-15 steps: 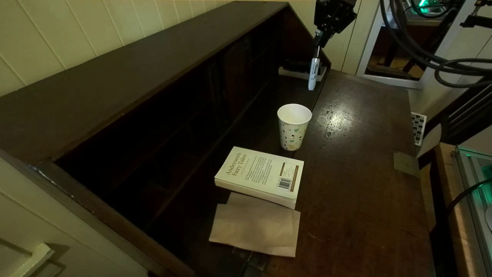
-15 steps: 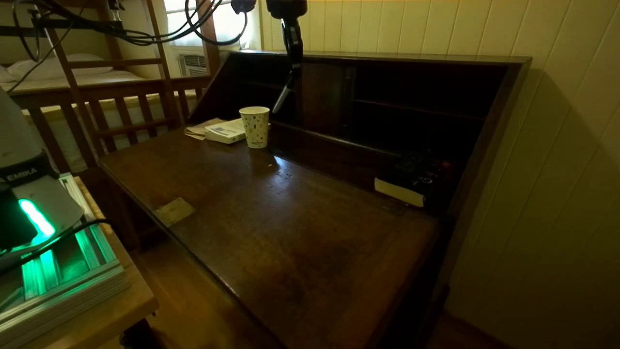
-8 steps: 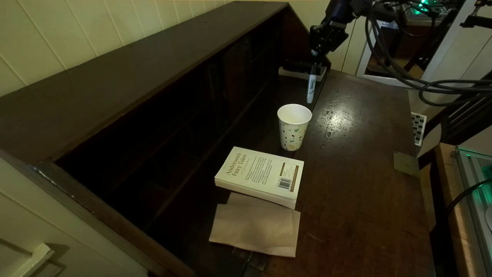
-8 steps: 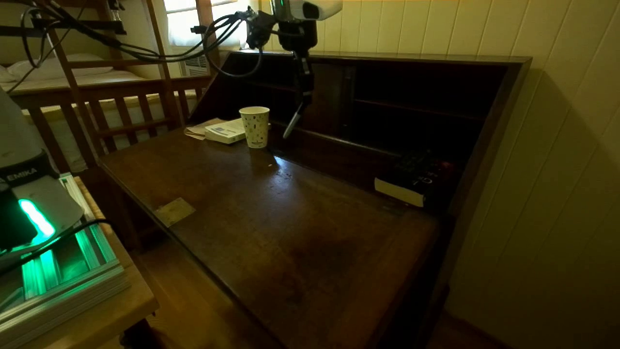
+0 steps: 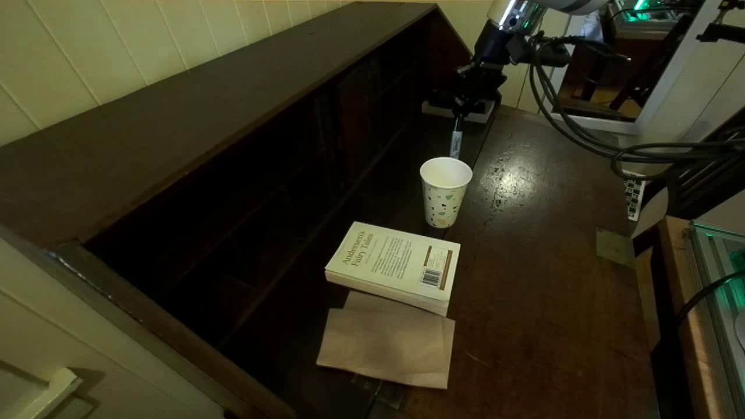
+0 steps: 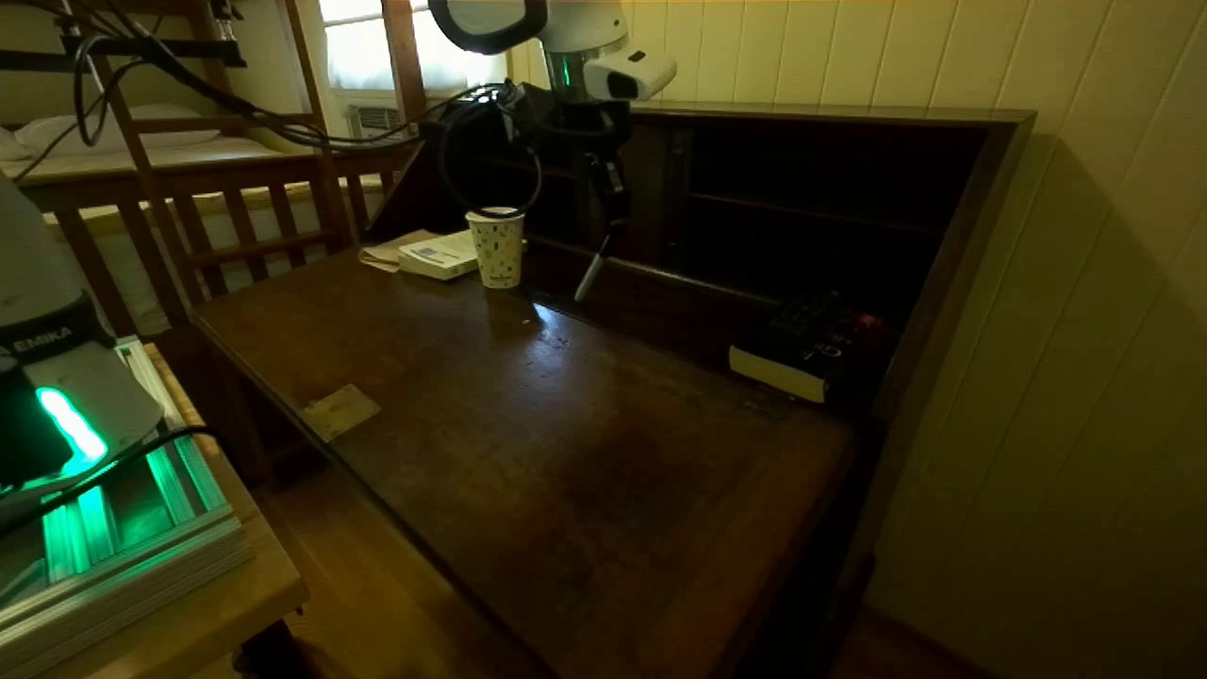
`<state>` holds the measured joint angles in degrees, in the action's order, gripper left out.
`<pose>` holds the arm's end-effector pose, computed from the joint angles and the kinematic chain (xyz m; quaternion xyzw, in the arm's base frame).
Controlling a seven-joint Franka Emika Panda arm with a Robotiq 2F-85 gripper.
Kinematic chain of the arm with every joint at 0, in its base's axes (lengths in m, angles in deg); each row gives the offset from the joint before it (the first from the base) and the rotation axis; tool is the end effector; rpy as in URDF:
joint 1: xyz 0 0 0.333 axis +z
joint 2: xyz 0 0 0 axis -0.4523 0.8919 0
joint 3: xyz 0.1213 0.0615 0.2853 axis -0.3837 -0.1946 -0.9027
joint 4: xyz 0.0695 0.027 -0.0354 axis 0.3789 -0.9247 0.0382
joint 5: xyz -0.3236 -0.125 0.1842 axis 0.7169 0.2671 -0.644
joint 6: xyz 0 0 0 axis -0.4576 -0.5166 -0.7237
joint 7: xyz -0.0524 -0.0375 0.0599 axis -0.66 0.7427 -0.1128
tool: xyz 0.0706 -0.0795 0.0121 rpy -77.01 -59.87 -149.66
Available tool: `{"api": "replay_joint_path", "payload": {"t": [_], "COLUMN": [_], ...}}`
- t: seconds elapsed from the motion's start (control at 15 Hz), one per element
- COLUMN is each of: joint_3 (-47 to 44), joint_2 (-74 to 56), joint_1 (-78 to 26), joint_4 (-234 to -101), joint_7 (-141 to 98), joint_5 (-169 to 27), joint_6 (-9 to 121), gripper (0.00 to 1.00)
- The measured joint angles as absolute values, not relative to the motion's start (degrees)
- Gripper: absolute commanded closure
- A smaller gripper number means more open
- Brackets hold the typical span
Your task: Remove the marker from the cup, then put the cup in the cabinet and close the cabinet door
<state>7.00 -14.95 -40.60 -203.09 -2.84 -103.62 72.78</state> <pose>0.5018 -0.2554 0.3121 -0.9383 0.2997 -0.1510 0.0832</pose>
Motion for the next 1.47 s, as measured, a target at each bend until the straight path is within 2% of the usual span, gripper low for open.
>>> {"api": "replay_joint_path", "payload": {"t": [0.07, 0.53, 0.67, 1.0, 1.47], "joint_3": [6.4, 4.8, 4.7, 4.6, 3.6], "joint_2": [-14.3, -11.6, -11.6, -13.8, -19.7], "joint_1": [-41.0, -42.9, -43.0, -42.4, -37.0], "joint_4": [-202.7, -200.8, -200.7, -200.7, -200.6], "joint_7": [-2.8, -2.8, -2.9, -4.5, -12.9], "joint_5": [-103.7, -103.7, -103.6, -101.3, -88.0], "joint_6": [73.1, 74.6, 74.9, 74.3, 70.9], "gripper": [0.53, 0.04, 0.0, 0.0, 0.0]}}
